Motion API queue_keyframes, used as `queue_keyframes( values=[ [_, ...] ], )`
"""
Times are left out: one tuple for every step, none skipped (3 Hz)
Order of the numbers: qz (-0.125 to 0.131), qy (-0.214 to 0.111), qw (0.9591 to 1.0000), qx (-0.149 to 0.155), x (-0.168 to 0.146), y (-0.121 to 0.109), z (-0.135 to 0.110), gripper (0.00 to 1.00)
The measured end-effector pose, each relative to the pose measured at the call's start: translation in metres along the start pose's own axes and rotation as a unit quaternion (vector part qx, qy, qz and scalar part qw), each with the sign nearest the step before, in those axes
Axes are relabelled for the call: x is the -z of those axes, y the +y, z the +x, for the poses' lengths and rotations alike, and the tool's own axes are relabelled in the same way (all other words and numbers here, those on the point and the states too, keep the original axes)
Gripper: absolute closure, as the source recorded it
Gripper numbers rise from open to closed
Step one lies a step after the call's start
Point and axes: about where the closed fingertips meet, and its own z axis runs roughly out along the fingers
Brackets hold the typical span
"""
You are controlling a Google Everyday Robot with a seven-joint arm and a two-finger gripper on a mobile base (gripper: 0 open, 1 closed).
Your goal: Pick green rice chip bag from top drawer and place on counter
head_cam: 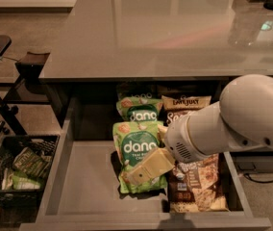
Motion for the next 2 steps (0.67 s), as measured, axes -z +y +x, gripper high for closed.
queue_keyframes(
  values=[
    [0.001,-0.001,0.9999,-0.011,0.0003,-0.0003,-0.0006,0.00],
    [0.001,-0.017,0.9996,-0.021,-0.0072,0.0039,0.0023,0.00]
  ],
)
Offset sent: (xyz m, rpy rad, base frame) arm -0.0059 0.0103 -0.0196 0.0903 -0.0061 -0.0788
